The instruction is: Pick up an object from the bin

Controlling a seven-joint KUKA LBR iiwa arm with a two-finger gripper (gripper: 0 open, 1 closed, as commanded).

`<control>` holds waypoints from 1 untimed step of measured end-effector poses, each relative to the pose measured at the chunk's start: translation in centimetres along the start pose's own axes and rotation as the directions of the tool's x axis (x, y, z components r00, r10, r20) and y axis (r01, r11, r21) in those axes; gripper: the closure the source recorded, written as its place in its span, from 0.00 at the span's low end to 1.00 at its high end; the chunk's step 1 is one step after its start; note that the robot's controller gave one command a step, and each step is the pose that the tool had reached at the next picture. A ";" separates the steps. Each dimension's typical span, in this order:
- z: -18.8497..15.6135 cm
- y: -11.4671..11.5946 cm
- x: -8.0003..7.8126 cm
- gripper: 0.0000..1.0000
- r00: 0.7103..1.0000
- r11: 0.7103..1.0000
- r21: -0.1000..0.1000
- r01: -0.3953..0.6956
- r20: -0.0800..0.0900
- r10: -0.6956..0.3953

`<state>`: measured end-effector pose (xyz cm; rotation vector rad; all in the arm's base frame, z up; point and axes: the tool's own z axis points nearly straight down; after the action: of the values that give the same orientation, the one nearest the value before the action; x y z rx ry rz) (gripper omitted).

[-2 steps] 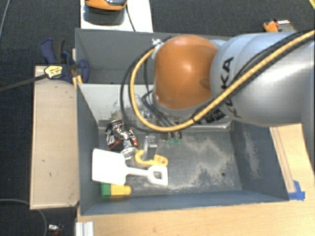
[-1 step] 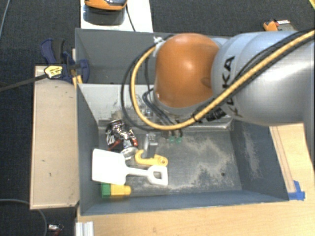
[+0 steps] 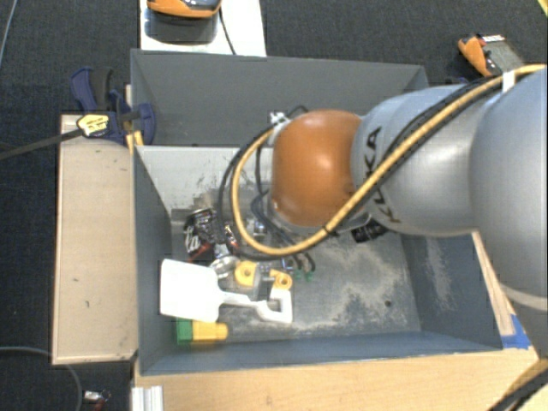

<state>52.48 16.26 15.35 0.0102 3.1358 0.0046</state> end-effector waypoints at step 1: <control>0.2 -2.1 0.5 0.00 0.999 0.999 -0.003 -0.047 0.006 0.047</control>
Offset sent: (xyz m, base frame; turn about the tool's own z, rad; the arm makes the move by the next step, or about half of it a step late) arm -0.0150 -0.0058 -0.0535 0.1847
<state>51.96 14.18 15.15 0.0843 3.1290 0.0092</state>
